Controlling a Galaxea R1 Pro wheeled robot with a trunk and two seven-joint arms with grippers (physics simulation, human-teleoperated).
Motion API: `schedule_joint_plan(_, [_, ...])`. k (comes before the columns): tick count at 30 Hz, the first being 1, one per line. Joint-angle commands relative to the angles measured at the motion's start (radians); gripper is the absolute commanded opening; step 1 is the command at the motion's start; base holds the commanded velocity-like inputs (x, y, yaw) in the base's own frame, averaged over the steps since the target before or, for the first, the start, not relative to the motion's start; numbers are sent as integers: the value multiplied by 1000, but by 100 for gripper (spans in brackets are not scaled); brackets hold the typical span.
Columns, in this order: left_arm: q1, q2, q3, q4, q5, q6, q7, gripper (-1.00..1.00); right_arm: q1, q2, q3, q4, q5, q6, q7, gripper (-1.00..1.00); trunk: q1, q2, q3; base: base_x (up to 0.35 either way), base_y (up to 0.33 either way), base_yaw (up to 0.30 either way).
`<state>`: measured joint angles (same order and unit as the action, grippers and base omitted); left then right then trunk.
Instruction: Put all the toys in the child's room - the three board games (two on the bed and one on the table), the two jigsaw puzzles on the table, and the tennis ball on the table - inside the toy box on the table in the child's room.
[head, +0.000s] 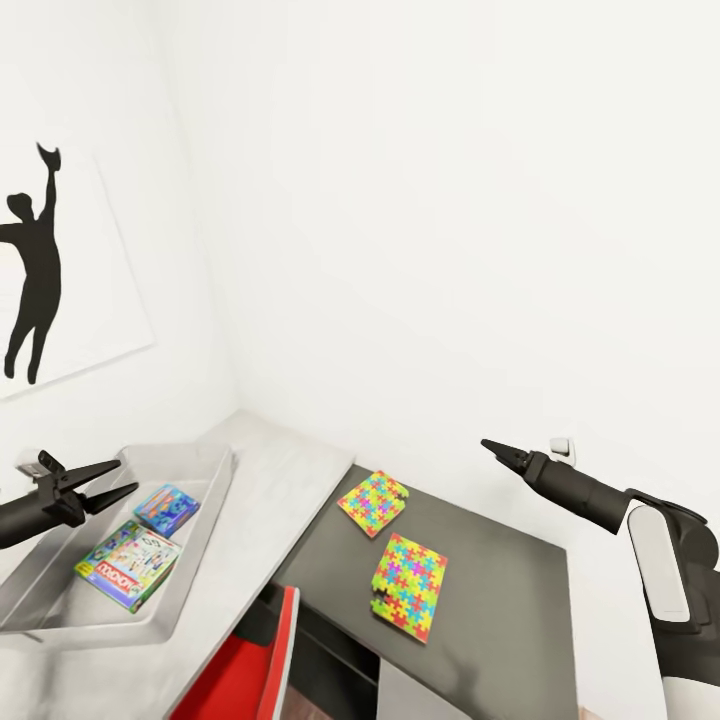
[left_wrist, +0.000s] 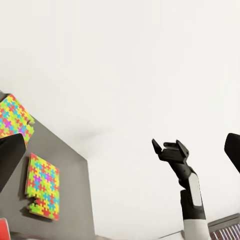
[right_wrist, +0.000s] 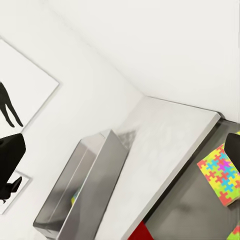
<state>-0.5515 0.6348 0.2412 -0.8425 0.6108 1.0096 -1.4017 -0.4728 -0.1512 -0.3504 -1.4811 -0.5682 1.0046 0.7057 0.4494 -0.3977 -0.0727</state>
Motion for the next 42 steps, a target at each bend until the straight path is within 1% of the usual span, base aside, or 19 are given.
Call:
schedule_joint_plan(1, [-1,0,0,-2,2,10,-2,100,-1,0,-1,0,4,5,6,100,1,-2,-2,-5,-146,0])
schedule_joint_plan(10, [8,0,0,-43,3,10,-3,100,-1,2,2,-2,5,5,5,100,1,-2,1,-2,-159,65])
schedule_joint_plan(16, [19,0,4,-63,3,10,-3,100,-1,2,3,-2,5,7,5,100,1,-2,5,0,-43,146])
schedule_joint_plan(24, [28,1,9,-75,3,10,-4,100,-1,1,2,-2,5,10,7,100,1,-2,7,0,-7,29])
schedule_joint_plan(36, [34,1,10,-89,0,10,-44,100,0,1,1,-3,5,12,9,100,1,-2,7,-6,-1,2])
schedule_joint_plan(42, [34,2,10,-90,0,10,-50,100,7,0,1,-7,5,12,11,100,1,-2,7,-140,0,0])
